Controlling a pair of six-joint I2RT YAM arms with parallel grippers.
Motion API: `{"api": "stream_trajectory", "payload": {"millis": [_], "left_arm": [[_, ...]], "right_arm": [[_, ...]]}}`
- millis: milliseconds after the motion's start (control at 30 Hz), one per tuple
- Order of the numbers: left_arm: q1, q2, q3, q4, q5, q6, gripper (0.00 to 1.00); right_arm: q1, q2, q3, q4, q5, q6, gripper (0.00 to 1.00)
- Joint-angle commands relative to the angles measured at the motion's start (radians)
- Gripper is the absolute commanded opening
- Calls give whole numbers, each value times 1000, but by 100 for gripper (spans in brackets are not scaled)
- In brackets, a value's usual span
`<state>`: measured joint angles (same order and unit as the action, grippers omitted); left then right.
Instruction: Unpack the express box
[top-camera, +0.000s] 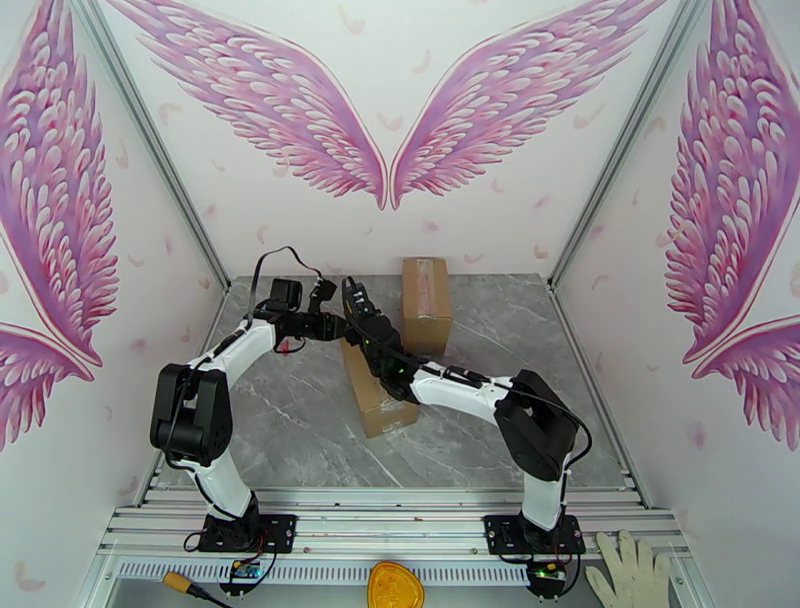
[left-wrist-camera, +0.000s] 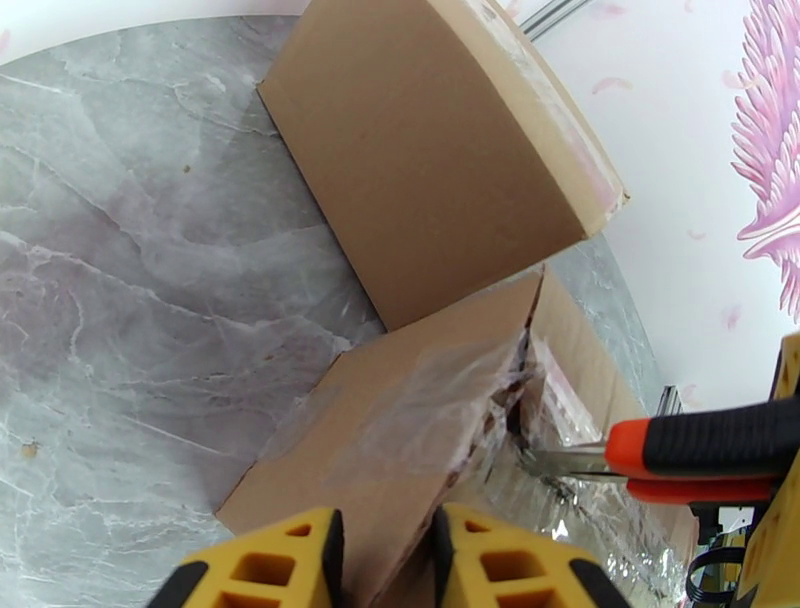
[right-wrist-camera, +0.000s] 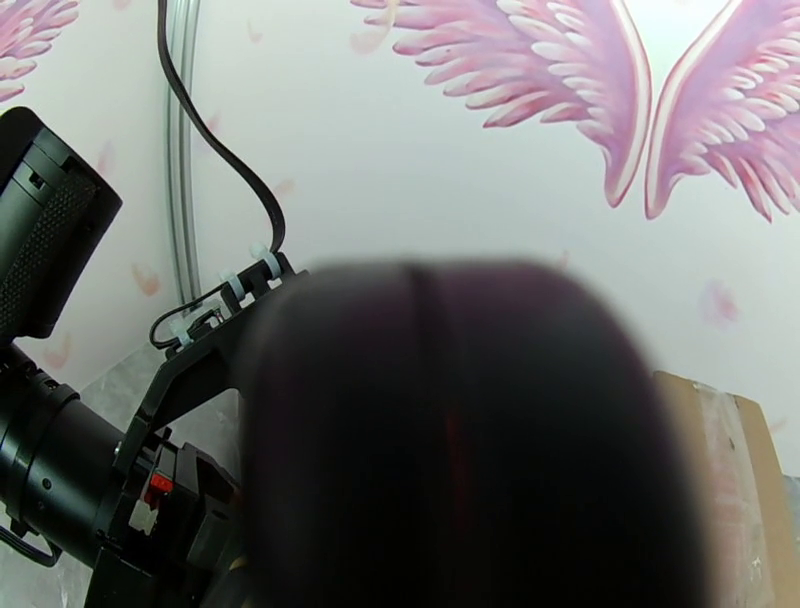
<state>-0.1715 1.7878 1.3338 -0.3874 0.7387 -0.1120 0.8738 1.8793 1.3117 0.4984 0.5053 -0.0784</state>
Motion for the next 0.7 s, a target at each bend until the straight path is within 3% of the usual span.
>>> {"api": "stream_trajectory", "payload": {"millis": [0, 167, 367, 667], "left_arm": [[18, -8, -36, -6, -102, -1, 33], [9, -60, -36, 18, -64, 9, 40], [-5, -106, -36, 78, -12, 53, 58], [-18, -10, 48, 38, 122, 111, 59]], "right_arm": [[18, -50, -28, -25, 31, 1, 0], [17, -65, -17, -87, 34, 36, 0], [0, -72, -25, -84, -2, 55, 0], [-17, -66, -6, -107, -78, 79, 0]]}}
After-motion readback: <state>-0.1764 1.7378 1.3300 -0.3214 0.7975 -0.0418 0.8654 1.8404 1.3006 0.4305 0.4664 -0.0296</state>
